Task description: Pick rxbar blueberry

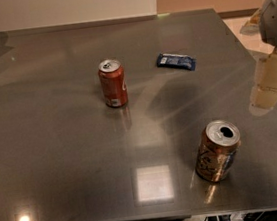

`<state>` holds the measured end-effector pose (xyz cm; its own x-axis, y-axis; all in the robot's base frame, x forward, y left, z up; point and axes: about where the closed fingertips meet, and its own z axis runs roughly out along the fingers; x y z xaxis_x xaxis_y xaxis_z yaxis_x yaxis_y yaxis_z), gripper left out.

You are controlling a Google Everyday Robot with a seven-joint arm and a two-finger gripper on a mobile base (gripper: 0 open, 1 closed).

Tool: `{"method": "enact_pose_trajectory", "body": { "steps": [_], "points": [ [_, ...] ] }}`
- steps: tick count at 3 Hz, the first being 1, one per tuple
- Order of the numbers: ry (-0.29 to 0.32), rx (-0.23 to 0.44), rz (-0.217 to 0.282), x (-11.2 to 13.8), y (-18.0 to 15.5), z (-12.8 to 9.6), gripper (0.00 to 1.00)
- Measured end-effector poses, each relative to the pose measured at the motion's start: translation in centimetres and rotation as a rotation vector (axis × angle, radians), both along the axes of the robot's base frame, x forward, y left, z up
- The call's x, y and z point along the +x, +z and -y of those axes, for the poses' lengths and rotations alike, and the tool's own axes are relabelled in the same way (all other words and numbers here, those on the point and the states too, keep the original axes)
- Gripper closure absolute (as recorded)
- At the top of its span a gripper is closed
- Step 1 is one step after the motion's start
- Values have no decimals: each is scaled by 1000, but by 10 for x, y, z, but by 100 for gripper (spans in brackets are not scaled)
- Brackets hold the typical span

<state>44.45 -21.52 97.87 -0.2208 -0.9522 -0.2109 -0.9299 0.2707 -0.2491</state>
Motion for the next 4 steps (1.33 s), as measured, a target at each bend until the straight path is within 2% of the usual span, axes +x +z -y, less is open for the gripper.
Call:
{"method": "enact_pose_trajectory", "body": {
  "steps": [1, 2, 4],
  "points": [
    [14, 9, 7, 21, -3, -6, 0],
    [39, 26, 22, 53, -10, -17, 0],
    [56, 73, 37, 130, -32, -35, 0]
  ]
}}
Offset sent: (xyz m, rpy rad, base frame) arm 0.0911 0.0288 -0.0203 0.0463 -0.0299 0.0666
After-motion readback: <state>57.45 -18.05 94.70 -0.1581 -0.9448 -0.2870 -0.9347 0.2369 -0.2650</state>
